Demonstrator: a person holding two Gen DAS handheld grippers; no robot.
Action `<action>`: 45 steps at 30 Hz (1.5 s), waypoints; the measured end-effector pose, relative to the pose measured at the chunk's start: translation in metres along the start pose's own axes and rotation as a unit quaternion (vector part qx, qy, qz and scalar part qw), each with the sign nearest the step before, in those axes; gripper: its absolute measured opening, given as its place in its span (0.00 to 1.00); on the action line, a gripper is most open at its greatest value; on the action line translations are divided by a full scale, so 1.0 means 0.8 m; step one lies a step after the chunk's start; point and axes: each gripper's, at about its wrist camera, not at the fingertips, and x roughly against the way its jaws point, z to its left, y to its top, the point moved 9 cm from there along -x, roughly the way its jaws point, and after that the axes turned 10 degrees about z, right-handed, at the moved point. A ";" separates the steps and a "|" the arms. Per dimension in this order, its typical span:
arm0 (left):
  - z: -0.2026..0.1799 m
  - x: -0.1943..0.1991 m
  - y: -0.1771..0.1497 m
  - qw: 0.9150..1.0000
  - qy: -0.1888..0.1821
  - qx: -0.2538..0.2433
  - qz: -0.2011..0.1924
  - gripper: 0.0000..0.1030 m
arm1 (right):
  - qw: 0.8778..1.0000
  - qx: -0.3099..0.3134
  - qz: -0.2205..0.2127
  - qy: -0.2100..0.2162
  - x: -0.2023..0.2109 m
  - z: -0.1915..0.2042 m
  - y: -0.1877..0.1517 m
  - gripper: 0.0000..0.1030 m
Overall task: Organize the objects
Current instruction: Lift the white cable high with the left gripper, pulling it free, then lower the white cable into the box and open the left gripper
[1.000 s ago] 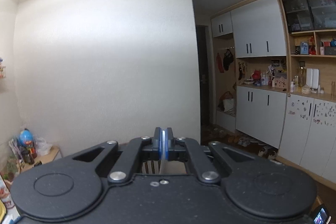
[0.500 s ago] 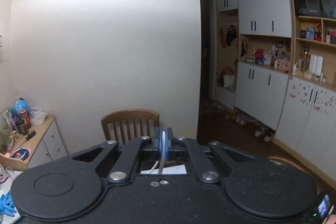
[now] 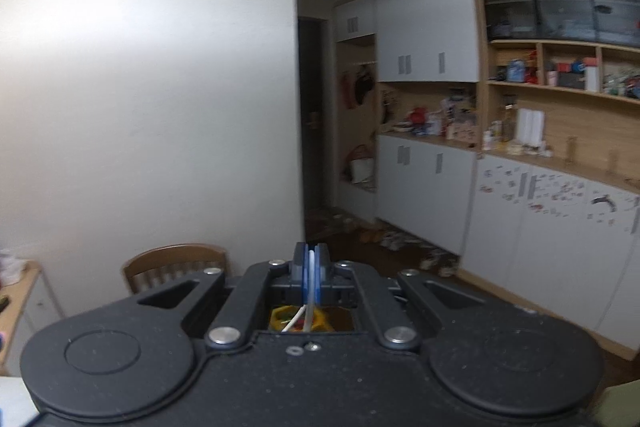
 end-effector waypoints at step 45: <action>-0.110 -0.228 -0.361 0.931 -0.156 0.052 0.325 0.02 | 1.000 -0.008 -0.005 0.004 0.001 -0.003 -0.002 0.10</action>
